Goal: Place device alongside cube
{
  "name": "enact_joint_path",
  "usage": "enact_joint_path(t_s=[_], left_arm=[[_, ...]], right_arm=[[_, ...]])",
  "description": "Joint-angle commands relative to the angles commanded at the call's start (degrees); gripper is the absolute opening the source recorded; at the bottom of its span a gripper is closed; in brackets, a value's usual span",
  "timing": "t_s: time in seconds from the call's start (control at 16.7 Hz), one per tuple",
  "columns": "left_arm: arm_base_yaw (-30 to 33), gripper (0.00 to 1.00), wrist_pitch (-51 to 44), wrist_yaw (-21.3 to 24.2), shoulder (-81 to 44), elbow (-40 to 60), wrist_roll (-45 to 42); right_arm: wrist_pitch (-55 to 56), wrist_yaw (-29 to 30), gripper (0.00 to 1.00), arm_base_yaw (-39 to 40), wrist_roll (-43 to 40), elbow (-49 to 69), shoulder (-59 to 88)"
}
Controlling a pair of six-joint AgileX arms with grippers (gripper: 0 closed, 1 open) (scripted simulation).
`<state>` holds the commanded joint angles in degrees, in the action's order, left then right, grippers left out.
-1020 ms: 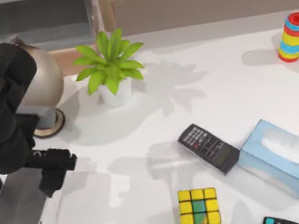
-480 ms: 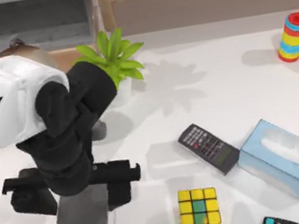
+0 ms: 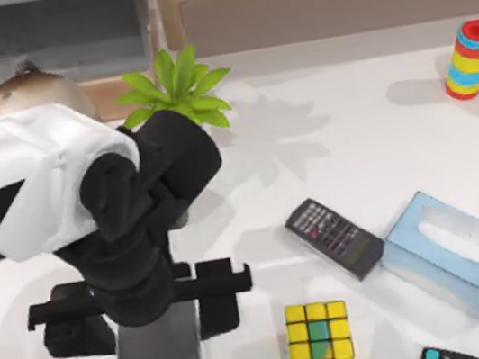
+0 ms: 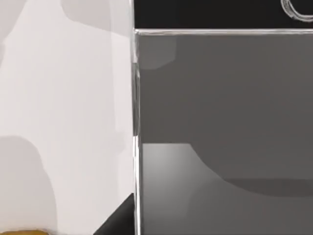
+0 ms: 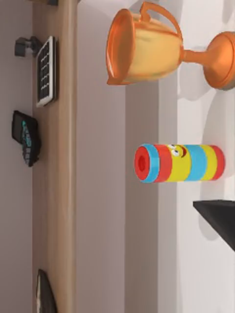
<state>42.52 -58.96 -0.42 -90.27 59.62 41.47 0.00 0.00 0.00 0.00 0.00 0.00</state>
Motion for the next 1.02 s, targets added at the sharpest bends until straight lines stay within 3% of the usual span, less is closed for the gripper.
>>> enact_joint_path(t_s=[1.02], left_arm=[[1.3,0.0,4.3,3.5,-1.5,-2.0,-0.2]], right_arm=[[0.0,0.0,1.0,0.0,0.0,0.0,0.0]])
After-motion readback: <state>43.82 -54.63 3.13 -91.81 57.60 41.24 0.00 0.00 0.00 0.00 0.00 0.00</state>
